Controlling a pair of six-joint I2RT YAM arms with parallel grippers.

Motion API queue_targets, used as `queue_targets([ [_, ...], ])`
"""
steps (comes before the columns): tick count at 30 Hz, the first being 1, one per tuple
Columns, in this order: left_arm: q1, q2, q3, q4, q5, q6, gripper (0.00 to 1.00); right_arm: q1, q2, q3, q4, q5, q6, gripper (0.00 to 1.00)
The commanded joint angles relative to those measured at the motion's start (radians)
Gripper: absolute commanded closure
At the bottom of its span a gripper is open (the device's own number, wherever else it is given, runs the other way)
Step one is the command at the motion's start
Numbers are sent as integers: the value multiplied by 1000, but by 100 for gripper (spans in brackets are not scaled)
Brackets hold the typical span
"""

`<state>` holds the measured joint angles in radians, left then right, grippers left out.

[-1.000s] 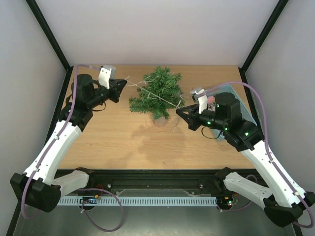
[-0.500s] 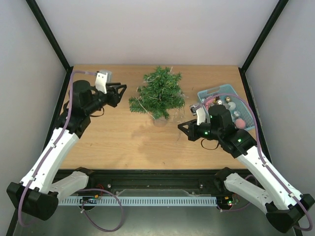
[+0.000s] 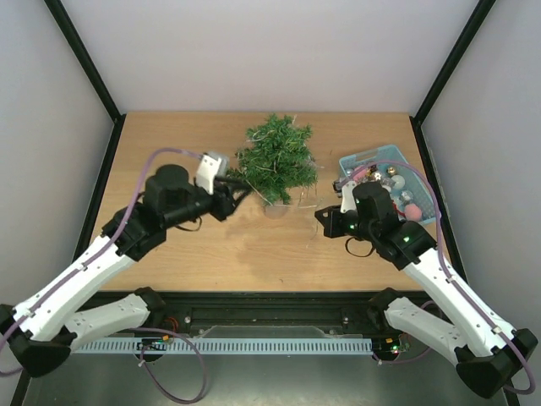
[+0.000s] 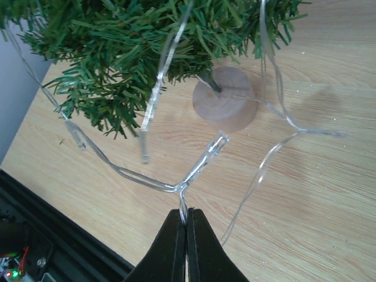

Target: Decorate the small christmas tree

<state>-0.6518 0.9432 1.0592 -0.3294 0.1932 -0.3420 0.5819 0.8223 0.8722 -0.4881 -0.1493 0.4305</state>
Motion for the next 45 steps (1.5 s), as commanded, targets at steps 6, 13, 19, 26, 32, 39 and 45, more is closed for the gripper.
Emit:
queue_targets([
  [6, -468, 122, 59, -3, -258, -180, 61, -1, 6, 9, -12, 66, 24, 99],
  [13, -532, 249, 69, 71, -335, -329, 60, -1, -19, -9, 5, 36, 38, 99],
  [19, -534, 288, 46, 176, -348, -432, 56, -2, -54, -34, 35, -18, 41, 99],
  [26, -534, 347, 12, 349, -328, -582, 51, -2, -76, -55, 45, -39, 40, 99],
  [32, -534, 410, 19, 389, -297, -653, 51, -2, -86, -62, 50, -47, 37, 99],
  [39, -532, 442, 8, 402, -284, -680, 50, -2, -107, -64, 46, -45, 31, 99],
  [45, -523, 449, 4, 375, -330, -686, 50, -1, -119, -76, 54, -66, 27, 99],
])
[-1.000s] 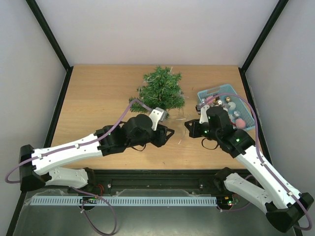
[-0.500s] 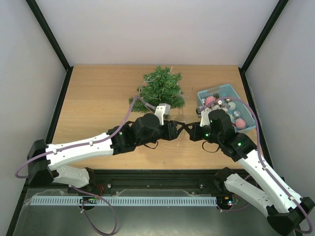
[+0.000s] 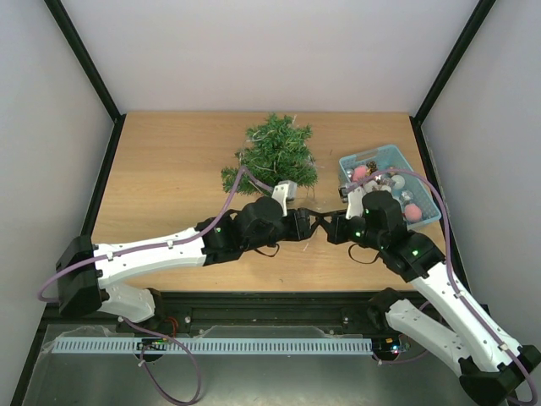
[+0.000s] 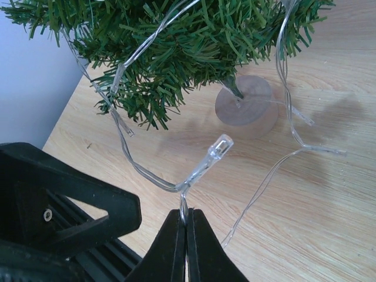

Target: Decorate the small christmas tree

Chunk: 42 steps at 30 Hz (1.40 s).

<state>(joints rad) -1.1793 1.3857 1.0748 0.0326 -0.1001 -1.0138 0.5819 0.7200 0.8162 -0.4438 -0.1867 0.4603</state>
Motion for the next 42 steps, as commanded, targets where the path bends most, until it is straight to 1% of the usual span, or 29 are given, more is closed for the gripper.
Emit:
queue_targets([
  [1, 9, 9, -12, 16, -41, -18, 50, -1, -19, -24, 11, -30, -2, 99],
  [5, 26, 25, -10, 42, -48, -34, 49, -1, -23, -35, 15, -48, -3, 99],
  [12, 60, 87, 19, 59, -20, -44, 50, -2, -37, -35, 15, -70, -13, 99],
  [13, 63, 95, 25, 58, -16, -44, 52, -1, -39, -35, 14, -72, -16, 99],
  [15, 69, 109, 31, 54, -10, -43, 61, -1, -40, -35, 14, -78, -21, 99],
  [16, 71, 110, 31, 54, -8, -44, 67, -1, -40, -35, 14, -81, -23, 99],
  [18, 73, 110, 31, 47, -6, -43, 84, -1, -38, -34, 14, -86, -26, 99],
  [20, 74, 104, 29, 31, -9, -39, 96, -1, -35, -34, 17, -90, -28, 99],
  [24, 75, 68, 8, 3, -19, -34, 97, -1, -34, -37, 14, -97, -30, 96],
  [26, 75, 45, -9, -13, -20, -33, 98, -1, -34, -27, -6, -65, -27, 87],
  [29, 73, -2, -50, -44, -30, -32, 98, -2, -31, 3, -42, 50, 0, 68],
  [31, 71, -44, -86, -57, -38, -37, 97, -2, -19, 32, -58, 109, 14, 60],
  [32, 71, -70, -103, -62, -42, -42, 98, -2, -12, 43, -60, 142, 22, 57],
  [34, 71, -106, -130, -70, -44, -45, 98, -2, 5, 50, -51, 183, 35, 56],
  [36, 69, -129, -144, -82, -44, -45, 98, -4, 39, 47, -25, 193, 43, 56],
  [42, 68, -174, -166, -90, -52, -44, 98, -5, 141, -3, 148, 115, 83, 60],
])
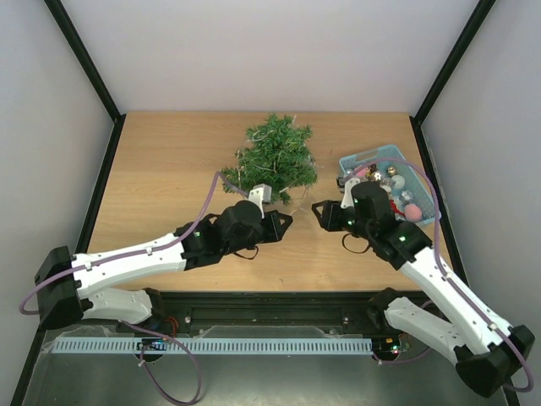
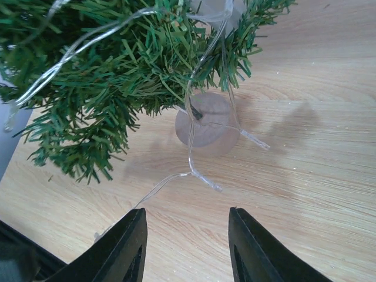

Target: Decorate the small christmas tree

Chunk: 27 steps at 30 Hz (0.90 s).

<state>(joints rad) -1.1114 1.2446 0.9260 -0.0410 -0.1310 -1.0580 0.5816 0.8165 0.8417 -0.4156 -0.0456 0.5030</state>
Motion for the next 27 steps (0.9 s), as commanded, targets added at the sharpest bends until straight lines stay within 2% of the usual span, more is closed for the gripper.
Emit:
queue_targets([
  [1, -2, -38, -19, -17, -22, 2, 98, -5, 55, -35, 146, -32, 48, 61],
  [10, -4, -71, -37, -7, -22, 3, 98, -6, 176, -57, 314, -42, 61, 60],
  [18, -6, -81, -40, -3, -24, 4, 98, -29, 267, -53, 382, -20, 77, 59],
  [22, -5, -87, -37, -8, -27, 7, 98, -41, 297, -45, 409, -34, 75, 65],
  [27, -6, -93, -35, -10, -28, 7, 98, -45, 306, -48, 428, -63, 67, 84],
])
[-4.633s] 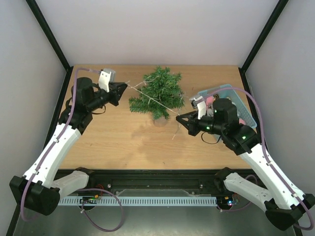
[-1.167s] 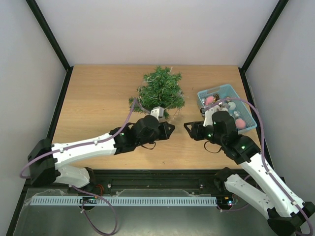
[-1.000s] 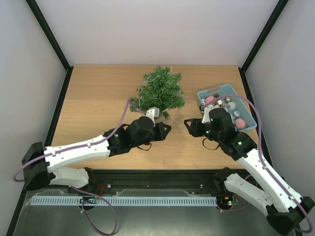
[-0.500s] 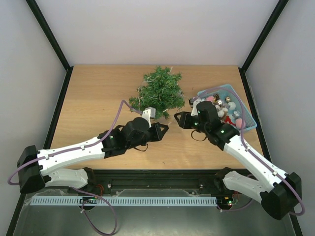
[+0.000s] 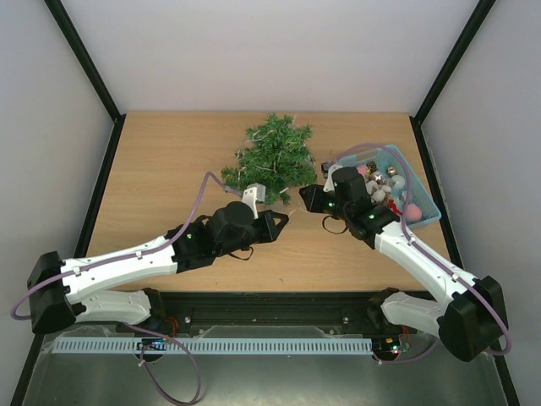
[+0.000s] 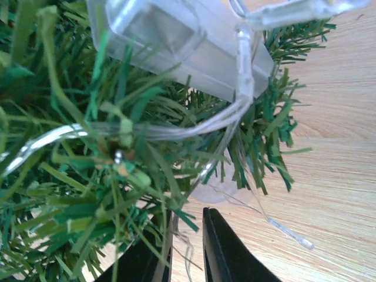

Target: Decorate the small christmas tree

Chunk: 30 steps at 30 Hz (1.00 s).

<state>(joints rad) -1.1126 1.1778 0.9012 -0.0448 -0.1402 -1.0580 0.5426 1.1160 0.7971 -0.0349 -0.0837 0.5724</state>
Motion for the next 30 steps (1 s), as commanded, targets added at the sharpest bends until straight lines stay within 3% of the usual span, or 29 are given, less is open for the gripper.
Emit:
queue_targets([
  [1, -5, -25, -9, -6, -20, 7, 98, -6, 2, -10, 50, -31, -4, 86],
  [5, -6, -23, -7, -4, -19, 10, 98, -5, -32, -47, 47, -32, -5, 98],
  [14, -7, 8, -5, 16, -8, 12, 97, -6, -238, -116, -127, 59, 35, 99],
  [19, -8, 54, 17, 32, 4, 26, 98, -7, -325, -29, -312, 213, 26, 99],
  [25, -9, 106, 38, 54, 10, 33, 98, -17, -311, 113, -429, 375, -12, 99],
  [30, -9, 123, 60, 50, -6, 43, 96, -104, -261, 193, -424, 356, -54, 99],
])
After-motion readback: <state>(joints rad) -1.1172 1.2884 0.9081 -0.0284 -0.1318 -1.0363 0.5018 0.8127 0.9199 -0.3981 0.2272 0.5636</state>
